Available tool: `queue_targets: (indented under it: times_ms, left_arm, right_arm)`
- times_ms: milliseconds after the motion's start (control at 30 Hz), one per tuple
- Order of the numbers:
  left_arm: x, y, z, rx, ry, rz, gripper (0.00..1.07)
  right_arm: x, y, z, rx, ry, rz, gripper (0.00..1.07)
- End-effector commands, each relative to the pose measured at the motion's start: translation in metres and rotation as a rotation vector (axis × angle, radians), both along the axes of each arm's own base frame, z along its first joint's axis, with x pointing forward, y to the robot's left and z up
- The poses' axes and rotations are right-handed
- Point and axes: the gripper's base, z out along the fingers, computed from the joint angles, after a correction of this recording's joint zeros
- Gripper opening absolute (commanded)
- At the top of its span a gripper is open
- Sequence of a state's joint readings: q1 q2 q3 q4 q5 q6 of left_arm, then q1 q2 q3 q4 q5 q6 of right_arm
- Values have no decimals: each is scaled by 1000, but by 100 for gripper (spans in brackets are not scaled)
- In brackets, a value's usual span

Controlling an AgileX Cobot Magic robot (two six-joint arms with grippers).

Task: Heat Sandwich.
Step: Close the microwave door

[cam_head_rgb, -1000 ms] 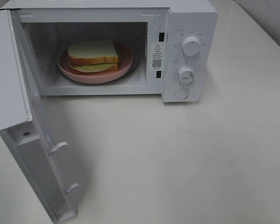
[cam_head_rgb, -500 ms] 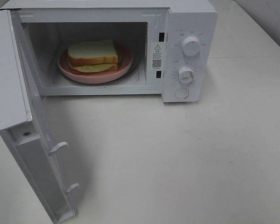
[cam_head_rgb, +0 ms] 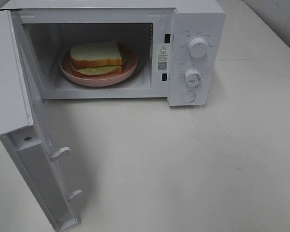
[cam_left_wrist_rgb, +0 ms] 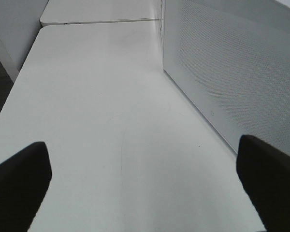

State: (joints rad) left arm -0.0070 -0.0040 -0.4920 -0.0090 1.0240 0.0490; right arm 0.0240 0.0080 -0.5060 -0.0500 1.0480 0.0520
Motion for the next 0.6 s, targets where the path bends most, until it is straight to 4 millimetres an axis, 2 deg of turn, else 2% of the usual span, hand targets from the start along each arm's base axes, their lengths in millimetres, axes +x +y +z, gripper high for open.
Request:
queue_targets:
  times_ms: [33, 600]
  left_arm:
    - [-4, 0, -1, 0, -24, 0, 106]
    - [-4, 1, -1, 5, -20, 4, 106]
  right_arm:
    - [-5, 1, 0, -2, -50, -31, 76]
    - [-5, 1, 0, -2, -48, -36, 76]
